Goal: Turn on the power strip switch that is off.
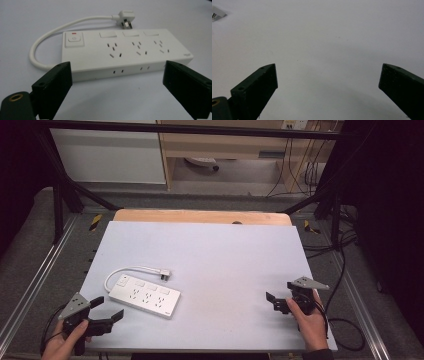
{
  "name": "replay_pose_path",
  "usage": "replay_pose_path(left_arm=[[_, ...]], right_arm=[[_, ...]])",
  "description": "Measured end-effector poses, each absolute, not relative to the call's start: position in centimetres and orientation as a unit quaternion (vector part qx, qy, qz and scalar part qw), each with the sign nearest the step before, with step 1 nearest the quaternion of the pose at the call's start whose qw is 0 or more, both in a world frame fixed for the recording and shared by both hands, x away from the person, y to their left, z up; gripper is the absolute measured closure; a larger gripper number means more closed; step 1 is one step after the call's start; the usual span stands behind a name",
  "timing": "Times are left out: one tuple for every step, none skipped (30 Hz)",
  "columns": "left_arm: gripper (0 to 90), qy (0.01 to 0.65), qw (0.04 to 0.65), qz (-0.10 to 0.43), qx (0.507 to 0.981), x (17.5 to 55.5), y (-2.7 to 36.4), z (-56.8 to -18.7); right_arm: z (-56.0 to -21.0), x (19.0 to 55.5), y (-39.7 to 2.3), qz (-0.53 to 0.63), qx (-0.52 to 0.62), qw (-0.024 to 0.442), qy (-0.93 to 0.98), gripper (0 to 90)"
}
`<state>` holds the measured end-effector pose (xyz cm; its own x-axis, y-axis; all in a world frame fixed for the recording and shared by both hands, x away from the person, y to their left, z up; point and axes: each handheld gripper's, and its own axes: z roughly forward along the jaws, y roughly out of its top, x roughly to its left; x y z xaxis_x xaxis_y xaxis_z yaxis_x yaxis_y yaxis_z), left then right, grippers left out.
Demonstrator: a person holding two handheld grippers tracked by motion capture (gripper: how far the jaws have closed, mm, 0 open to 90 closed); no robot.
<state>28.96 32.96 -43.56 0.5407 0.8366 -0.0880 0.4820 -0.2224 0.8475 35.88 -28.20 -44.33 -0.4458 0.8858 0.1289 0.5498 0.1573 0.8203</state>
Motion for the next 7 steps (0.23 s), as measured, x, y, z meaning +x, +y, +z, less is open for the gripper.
replay_pose_path(left_arm=[[9.1, 0.436, 0.447, 0.195, 0.756, 28.9, 32.8, -43.7], [9.0, 0.435, 0.446, 0.192, 0.758, 28.8, 32.8, -43.9], [8.7, 0.433, 0.443, 0.190, 0.762, 28.8, 32.7, -44.0], [8.6, 0.433, 0.440, 0.189, 0.763, 28.8, 32.6, -44.1], [8.8, 0.434, 0.437, 0.187, 0.765, 28.9, 32.6, -44.2], [9.1, 0.437, 0.435, 0.185, 0.765, 28.9, 32.5, -44.2], [9.7, 0.440, 0.433, 0.184, 0.765, 29.0, 32.5, -44.3]], right_arm=[[-44.4, 35.9, -28.2, 0.422, 0.492, 0.196, 0.736, 2.5], [-44.5, 36.0, -28.2, 0.417, 0.495, 0.196, 0.736, 2.6], [-44.6, 36.0, -28.2, 0.413, 0.500, 0.196, 0.736, 2.6], [-45.0, 36.2, -28.2, 0.396, 0.510, 0.195, 0.739, 2.6], [-45.3, 36.3, -28.1, 0.384, 0.515, 0.193, 0.742, 2.6], [-45.6, 36.4, -28.0, 0.370, 0.518, 0.189, 0.748, 2.9], [-45.9, 36.6, -27.9, 0.354, 0.520, 0.184, 0.755, 3.1]])
